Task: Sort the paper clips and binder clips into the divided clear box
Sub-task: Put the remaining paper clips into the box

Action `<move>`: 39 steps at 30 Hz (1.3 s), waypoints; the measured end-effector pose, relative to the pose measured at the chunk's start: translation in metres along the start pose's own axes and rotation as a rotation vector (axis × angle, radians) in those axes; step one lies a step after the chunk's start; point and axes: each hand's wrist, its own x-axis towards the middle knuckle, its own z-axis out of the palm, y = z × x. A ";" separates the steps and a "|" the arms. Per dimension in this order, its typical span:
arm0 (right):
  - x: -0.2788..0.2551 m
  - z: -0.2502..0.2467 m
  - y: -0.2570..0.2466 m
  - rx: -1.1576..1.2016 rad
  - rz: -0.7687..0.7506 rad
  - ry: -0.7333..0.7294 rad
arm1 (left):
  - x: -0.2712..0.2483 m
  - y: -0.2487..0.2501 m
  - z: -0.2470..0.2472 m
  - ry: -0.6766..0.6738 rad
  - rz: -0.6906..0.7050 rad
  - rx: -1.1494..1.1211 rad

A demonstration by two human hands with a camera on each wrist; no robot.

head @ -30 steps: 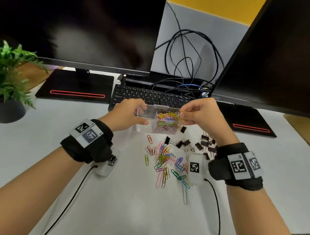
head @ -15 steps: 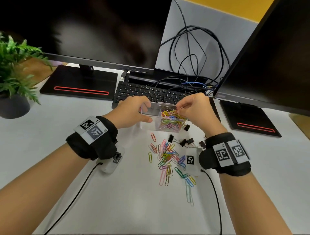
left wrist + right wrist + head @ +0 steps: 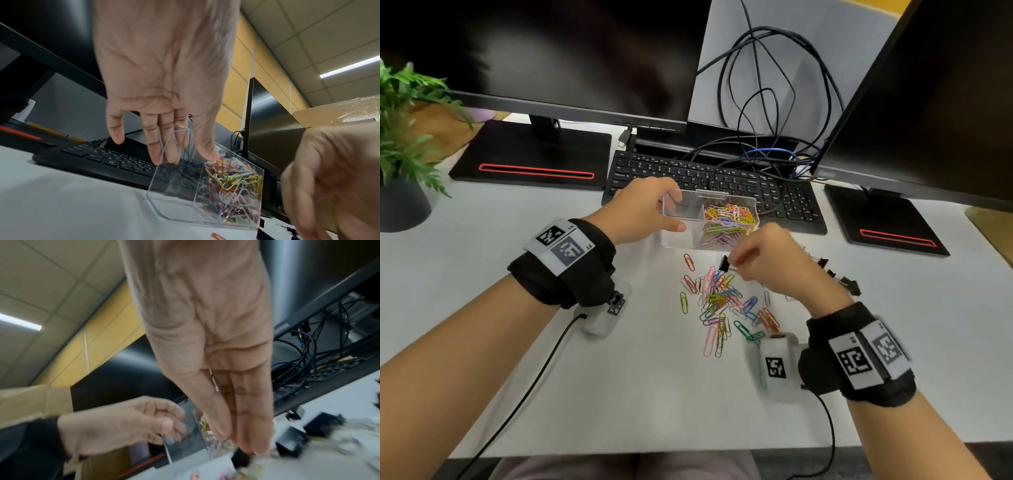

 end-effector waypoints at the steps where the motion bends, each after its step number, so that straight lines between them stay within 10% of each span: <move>1: 0.000 0.007 0.001 -0.060 0.004 -0.047 | -0.001 0.001 0.000 0.001 0.000 0.000; 12: -0.015 0.006 -0.001 -0.090 -0.028 -0.203 | -0.004 0.004 -0.001 -0.002 -0.005 0.013; 21: -0.038 -0.009 0.026 -0.279 0.435 -0.350 | -0.006 0.008 -0.002 0.002 -0.001 -0.004; 30: -0.030 -0.001 0.009 0.008 0.272 -0.330 | -0.005 0.009 -0.001 0.004 0.000 0.010; 39: -0.056 -0.002 0.020 -0.295 0.414 -0.522 | -0.007 0.011 -0.001 0.003 0.005 0.014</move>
